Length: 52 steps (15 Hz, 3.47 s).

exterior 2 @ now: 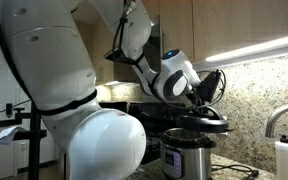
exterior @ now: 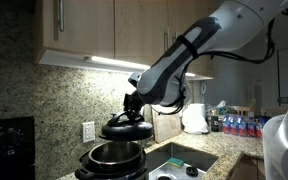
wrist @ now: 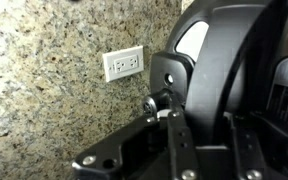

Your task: Remove the lid from the rice cooker and put it on the right side of the counter

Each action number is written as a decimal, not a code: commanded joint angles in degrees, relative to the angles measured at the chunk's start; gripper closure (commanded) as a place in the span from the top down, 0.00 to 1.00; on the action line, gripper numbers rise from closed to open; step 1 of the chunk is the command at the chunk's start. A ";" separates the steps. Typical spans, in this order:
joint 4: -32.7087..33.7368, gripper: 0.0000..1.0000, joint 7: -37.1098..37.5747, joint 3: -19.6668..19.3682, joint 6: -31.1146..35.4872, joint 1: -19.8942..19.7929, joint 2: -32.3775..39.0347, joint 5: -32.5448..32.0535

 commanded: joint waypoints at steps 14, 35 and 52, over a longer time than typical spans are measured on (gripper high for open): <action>-0.67 0.02 2.06 3.03 -4.93 -5.85 -2.60 0.24; -0.66 0.02 2.05 -2.59 -4.75 -15.67 -4.74 4.50; -0.66 0.02 3.31 -3.14 -5.10 -30.76 -4.71 6.32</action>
